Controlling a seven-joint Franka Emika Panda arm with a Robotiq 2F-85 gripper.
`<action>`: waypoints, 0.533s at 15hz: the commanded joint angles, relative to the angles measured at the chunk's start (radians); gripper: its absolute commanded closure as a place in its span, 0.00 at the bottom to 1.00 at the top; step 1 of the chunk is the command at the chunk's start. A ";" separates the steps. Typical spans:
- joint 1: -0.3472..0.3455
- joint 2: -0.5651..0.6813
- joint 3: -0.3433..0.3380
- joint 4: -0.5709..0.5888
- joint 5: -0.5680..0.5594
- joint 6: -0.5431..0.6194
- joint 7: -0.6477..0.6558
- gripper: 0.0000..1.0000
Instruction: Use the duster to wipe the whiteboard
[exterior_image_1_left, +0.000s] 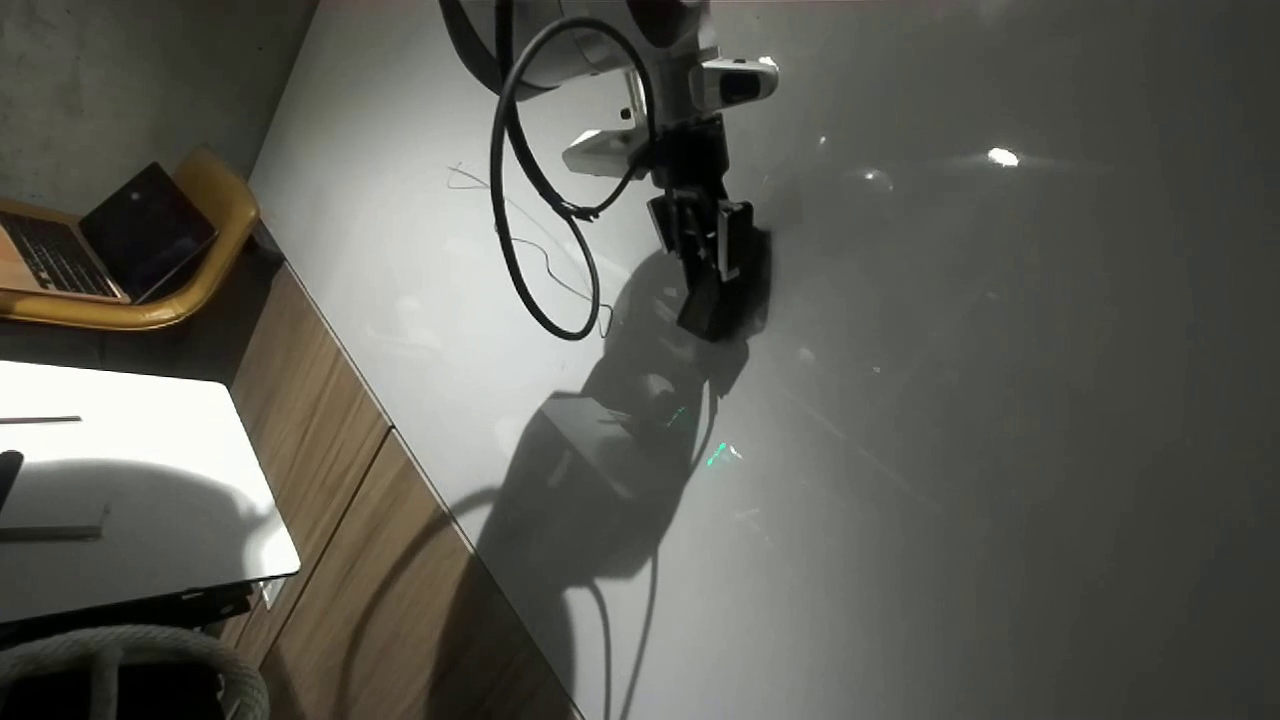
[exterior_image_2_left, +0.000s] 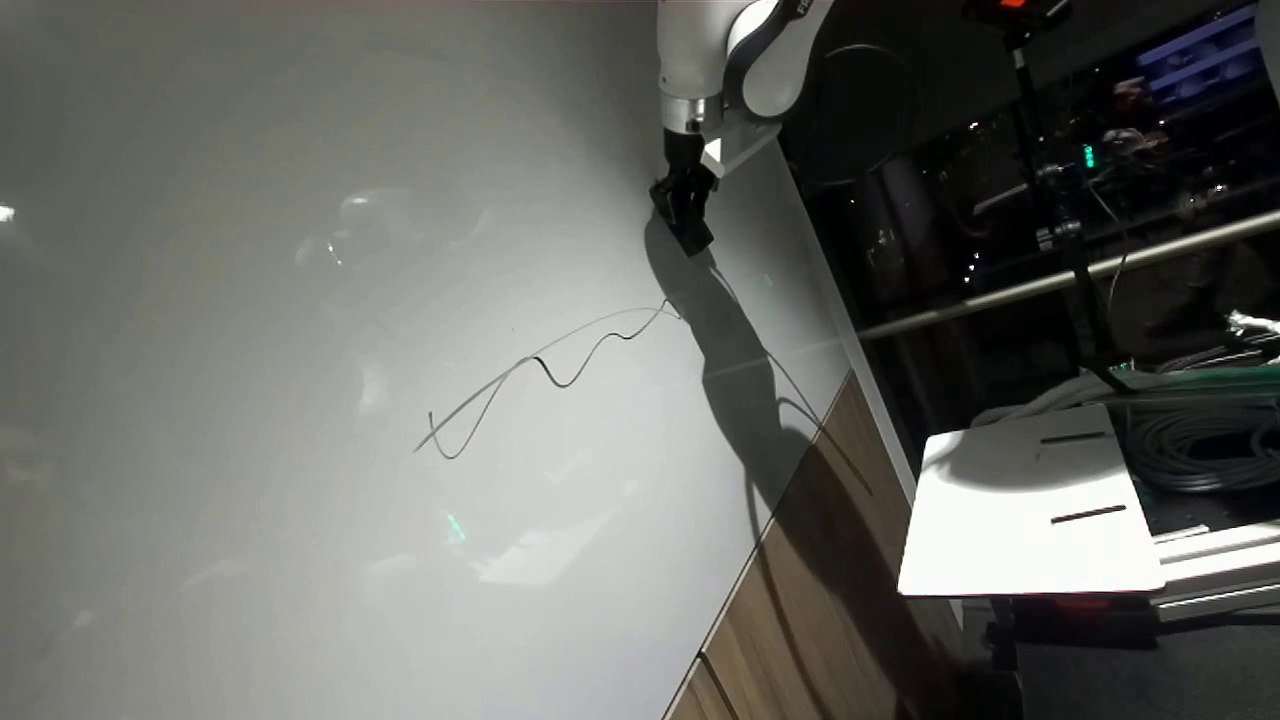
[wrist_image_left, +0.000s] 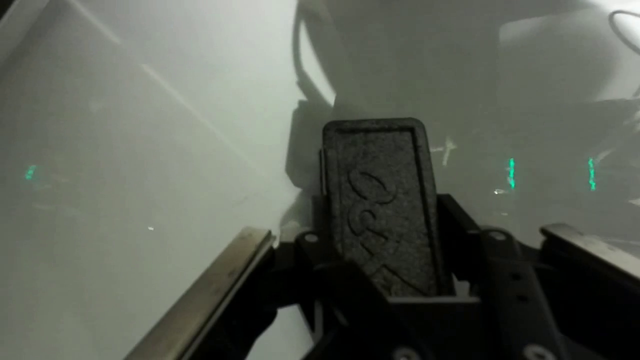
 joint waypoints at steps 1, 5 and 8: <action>0.024 0.035 0.010 0.028 0.065 0.036 -0.020 0.71; 0.056 0.016 0.045 -0.067 0.041 0.061 0.001 0.71; 0.072 0.044 0.052 -0.108 0.035 0.092 -0.010 0.71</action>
